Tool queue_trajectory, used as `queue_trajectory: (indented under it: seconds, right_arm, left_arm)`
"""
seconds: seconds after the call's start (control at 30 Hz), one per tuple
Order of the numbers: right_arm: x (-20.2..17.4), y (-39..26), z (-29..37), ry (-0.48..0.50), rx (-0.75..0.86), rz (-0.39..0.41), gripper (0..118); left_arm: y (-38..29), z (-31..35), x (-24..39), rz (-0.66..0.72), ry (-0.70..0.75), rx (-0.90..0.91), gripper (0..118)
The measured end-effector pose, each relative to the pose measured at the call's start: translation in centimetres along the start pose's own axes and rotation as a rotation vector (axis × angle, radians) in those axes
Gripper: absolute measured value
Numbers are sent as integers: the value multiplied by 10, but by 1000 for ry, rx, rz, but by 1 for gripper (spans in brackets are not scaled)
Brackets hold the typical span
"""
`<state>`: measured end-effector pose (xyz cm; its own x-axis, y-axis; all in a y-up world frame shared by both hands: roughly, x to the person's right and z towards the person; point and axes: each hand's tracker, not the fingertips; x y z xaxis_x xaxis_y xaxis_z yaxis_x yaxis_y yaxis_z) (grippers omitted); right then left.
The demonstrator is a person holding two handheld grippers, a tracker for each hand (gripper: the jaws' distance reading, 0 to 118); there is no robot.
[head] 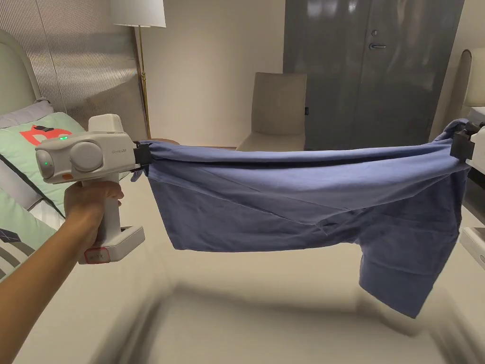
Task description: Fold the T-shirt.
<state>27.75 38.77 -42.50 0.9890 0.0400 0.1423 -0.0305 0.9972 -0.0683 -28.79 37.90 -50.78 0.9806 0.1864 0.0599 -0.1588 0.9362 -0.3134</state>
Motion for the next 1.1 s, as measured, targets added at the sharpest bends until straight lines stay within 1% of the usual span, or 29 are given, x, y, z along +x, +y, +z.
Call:
queue_trajectory:
  seconds: [0.17, 0.33, 0.47, 0.5, 0.6, 0.63, 0.73, 0.83, 1.0, 1.1]
  right_arm:
    - [-19, -32, -25, -27, -19, 15, 8]
    - [-37, -84, -38, -65, -47, 67, 8]
    - [-49, -127, -30, -70, -110, 125, 8]
    - [-47, -142, -35, -72, -125, 126, 8]
    - [-48, -178, -24, -67, -214, 106, 8]
    - [-52, -185, -10, -64, -256, 99, 8]
    - [-48, -217, 16, -42, -324, 35, 8]
    - [-44, -244, 43, -35, -370, 33, 8]
    - [-38, -272, 105, -22, -438, -12, 8]
    - [-32, -289, 135, -15, -469, -23, 8]
  left_arm:
    - [-22, -34, -3, -49, 56, 8, 5]
    - [-65, -56, -9, -119, 109, -10, 5]
    - [-109, -59, -16, -162, 163, -33, 4]
    - [-120, -58, -17, -184, 175, -43, 4]
    - [-157, -46, -24, -196, 182, -115, 4]
    - [-171, -39, -28, -187, 186, -145, 4]
    - [-210, -16, -39, -184, 200, -202, 4]
    - [-247, 14, -48, -173, 210, -263, 4]
    - [-297, 70, -58, -133, 221, -341, 4]
    - [-316, 105, -61, -115, 231, -375, 4]
